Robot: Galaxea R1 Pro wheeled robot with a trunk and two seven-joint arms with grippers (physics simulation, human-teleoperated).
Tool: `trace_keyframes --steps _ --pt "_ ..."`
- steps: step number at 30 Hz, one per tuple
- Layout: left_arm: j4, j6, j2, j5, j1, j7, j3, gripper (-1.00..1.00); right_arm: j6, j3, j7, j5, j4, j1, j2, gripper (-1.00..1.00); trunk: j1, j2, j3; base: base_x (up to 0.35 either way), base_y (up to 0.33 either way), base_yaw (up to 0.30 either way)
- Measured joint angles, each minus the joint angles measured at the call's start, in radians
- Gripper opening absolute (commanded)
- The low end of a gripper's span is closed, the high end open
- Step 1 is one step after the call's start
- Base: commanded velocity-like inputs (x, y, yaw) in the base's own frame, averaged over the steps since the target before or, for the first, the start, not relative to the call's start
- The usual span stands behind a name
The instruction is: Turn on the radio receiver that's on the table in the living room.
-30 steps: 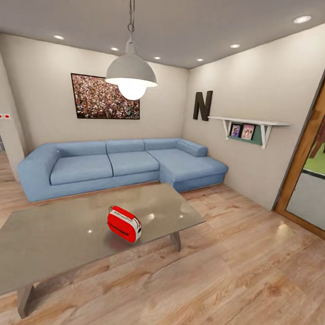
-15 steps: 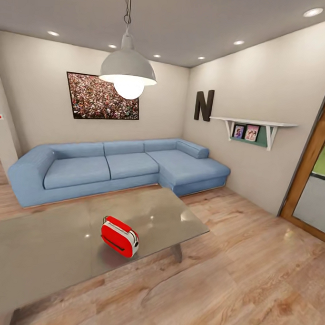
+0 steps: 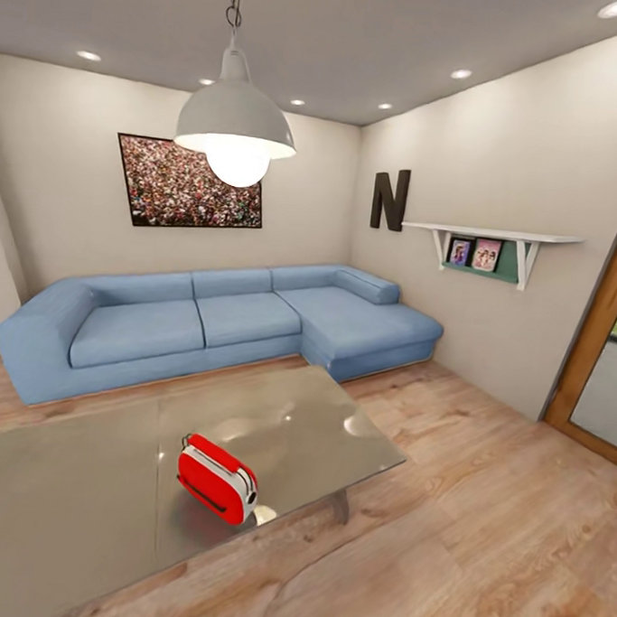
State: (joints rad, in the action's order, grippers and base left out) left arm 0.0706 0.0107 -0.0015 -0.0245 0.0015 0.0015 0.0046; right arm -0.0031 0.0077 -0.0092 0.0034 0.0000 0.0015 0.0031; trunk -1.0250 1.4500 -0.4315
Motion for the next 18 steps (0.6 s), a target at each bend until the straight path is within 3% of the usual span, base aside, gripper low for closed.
trace_keyframes --steps 18 --pt "0.000 0.001 0.000 0.000 0.000 0.000 0.000 1.00 0.000 0.000 0.000 0.001 0.000 0.000 0.000 1.00 0.000 0.000 0.000 0.324 0.000 0.000"
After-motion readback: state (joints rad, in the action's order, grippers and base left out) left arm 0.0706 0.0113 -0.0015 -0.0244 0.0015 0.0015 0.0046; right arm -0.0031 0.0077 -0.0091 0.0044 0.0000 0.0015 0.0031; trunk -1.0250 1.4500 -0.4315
